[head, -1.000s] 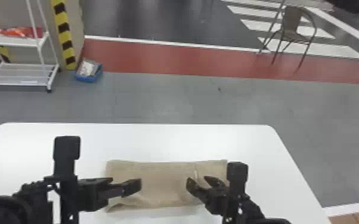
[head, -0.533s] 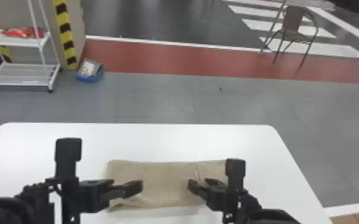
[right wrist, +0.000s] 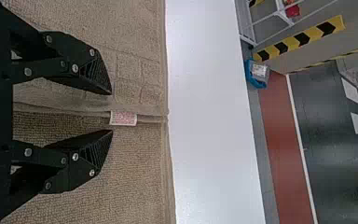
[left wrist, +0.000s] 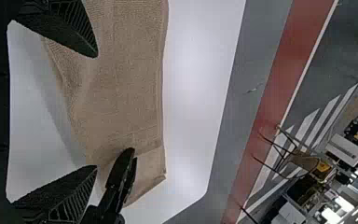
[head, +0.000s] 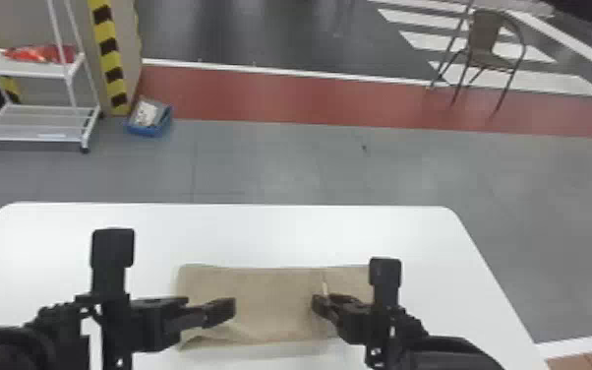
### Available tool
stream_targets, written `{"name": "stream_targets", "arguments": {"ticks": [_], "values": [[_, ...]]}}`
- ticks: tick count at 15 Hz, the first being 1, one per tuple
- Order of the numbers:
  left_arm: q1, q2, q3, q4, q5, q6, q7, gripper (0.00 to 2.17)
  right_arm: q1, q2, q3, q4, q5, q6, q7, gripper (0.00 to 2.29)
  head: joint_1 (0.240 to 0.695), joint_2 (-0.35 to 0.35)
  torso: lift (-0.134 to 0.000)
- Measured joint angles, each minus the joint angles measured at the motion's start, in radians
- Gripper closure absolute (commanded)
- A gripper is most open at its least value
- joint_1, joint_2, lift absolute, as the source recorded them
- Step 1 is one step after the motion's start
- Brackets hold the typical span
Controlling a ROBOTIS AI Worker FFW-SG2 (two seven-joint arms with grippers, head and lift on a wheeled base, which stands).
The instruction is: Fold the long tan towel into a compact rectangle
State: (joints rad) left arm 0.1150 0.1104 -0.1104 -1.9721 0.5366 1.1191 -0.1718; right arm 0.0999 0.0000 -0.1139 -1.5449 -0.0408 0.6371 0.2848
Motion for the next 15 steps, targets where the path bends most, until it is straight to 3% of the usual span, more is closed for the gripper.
{"name": "stream_targets", "arguments": {"ticks": [2, 5, 11, 15], "values": [[0.0, 0.0, 0.0, -0.001, 0.001, 0.0, 0.0, 0.03, -0.002, 0.0, 0.002, 0.001, -0.004, 0.009, 0.01, 0.94, 0.695, -0.208, 0.0], [0.002, 0.0, 0.002, -0.001, 0.003, 0.0, -0.002, 0.03, -0.004, 0.0, 0.009, 0.001, -0.011, 0.025, 0.035, 1.12, 0.695, -0.2, 0.0], [0.018, 0.002, 0.022, -0.02, 0.011, 0.016, -0.006, 0.03, 0.028, 0.0, 0.038, -0.067, -0.04, 0.045, 0.052, 1.12, 0.695, -0.162, 0.0], [0.032, 0.002, 0.039, -0.051, 0.011, 0.031, -0.005, 0.03, 0.084, 0.0, 0.026, -0.188, -0.112, 0.055, 0.089, 1.12, 0.695, -0.144, 0.0]]}}
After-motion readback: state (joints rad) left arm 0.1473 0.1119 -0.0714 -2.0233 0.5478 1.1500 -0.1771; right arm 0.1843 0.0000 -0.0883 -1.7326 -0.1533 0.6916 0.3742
